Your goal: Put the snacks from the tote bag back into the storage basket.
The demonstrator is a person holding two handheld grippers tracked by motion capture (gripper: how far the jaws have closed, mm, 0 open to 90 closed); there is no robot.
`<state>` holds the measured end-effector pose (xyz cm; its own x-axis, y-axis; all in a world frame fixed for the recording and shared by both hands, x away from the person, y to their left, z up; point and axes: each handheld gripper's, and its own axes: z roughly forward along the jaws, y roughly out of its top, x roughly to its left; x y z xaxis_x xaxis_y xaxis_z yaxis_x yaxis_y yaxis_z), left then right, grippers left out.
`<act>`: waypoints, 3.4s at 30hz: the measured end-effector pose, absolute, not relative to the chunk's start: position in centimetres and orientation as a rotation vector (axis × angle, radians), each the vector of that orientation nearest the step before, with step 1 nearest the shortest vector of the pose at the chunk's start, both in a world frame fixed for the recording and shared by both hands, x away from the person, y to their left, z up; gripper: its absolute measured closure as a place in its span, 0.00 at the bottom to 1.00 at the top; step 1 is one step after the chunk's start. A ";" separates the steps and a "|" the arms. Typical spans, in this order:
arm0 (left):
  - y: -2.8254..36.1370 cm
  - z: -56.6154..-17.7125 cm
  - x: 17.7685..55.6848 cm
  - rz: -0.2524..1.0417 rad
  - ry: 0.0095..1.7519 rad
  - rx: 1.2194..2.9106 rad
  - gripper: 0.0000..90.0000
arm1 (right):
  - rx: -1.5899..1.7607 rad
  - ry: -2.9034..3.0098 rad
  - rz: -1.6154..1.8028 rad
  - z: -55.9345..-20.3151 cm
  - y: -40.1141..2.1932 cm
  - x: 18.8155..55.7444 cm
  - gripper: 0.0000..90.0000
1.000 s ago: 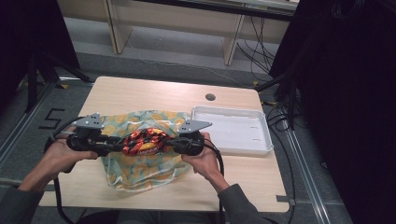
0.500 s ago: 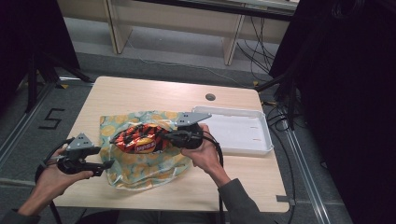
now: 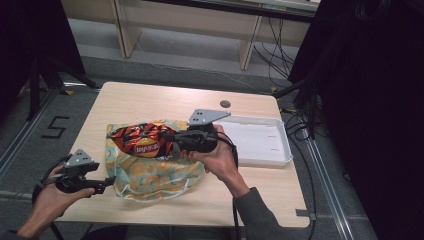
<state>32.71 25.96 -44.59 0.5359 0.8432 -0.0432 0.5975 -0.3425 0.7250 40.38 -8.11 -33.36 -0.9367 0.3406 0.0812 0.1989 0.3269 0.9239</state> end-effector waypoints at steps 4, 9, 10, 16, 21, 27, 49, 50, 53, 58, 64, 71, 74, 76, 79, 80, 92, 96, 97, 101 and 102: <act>26.4 -44.6 32.7 0.449 1.175 2.046 0.24 | 0.474 2.428 1.715 -32.6 -7.8 40.1 1.00; 26.8 -44.8 32.5 0.449 1.201 2.014 0.21 | 0.435 2.439 1.708 -31.5 -7.7 39.7 1.00; 26.8 -44.8 32.5 0.449 1.205 2.019 0.20 | 0.436 2.446 1.715 -31.4 -7.8 39.7 1.00; 26.9 -44.9 32.3 0.449 1.195 2.035 0.19 | 0.447 2.428 1.738 -30.4 -8.7 39.7 1.00; 27.2 -45.0 32.3 0.444 1.204 2.043 0.19 | 0.462 2.423 1.748 -29.7 -9.7 39.6 1.00; 27.5 -45.0 32.4 0.445 1.190 2.078 0.19 | 0.484 2.408 1.743 -29.1 -11.0 39.9 1.00; 27.5 -45.4 32.3 0.453 1.207 2.100 0.19 | 0.695 2.332 1.744 -26.3 -18.6 42.4 1.00; 27.6 -45.4 32.3 0.446 1.204 2.103 0.19 | 0.711 2.330 1.734 -26.2 -19.1 42.4 1.00; 27.6 -45.4 32.3 0.445 1.203 2.102 0.19 | 0.727 2.305 1.724 -26.3 -20.3 43.1 1.00; 27.6 -45.4 32.3 0.452 1.207 2.106 0.19 | 0.786 2.295 1.662 -26.4 -22.1 43.9 1.00; 27.6 -45.5 32.4 0.450 1.211 2.107 0.19 | 0.843 2.294 1.639 -27.4 -24.2 45.4 1.00; 27.6 -45.5 32.3 0.447 1.206 2.110 0.19 | 0.884 2.298 1.598 -28.5 -25.2 46.7 1.00; 27.7 -45.5 32.4 0.449 1.206 2.112 0.19 | 0.929 2.310 1.605 -29.1 -25.3 47.1 1.00; 27.8 -45.4 32.4 0.458 1.203 2.120 0.20 | 0.912 2.316 1.590 -29.5 -25.5 47.5 1.00; 27.8 -45.5 32.4 0.451 1.204 2.118 0.19 | 0.959 2.339 1.586 -30.1 -25.4 47.6 1.00; 27.8 -45.5 32.4 0.450 1.204 2.118 0.19 | 0.921 2.334 1.569 -30.4 -25.6 47.8 1.00; 27.8 -45.5 32.4 0.458 1.214 2.125 0.20 | 1.016 2.370 1.608 -33.2 -26.7 47.8 1.00; 27.9 -45.5 32.5 0.451 1.211 2.123 0.20 | 1.039 2.372 1.626 -33.8 -27.0 47.5 1.00; 27.9 -45.5 32.4 0.460 1.217 2.123 0.20 | 1.032 2.376 1.632 -33.9 -27.2 47.4 1.00; 27.9 -45.6 32.5 0.456 1.214 2.127 0.20 | 1.066 2.375 1.649 -34.6 -27.7 47.2 1.00; 27.8 -45.6 32.5 0.453 1.215 2.124 0.20 | 1.057 2.372 1.644 -34.9 -27.9 47.2 1.00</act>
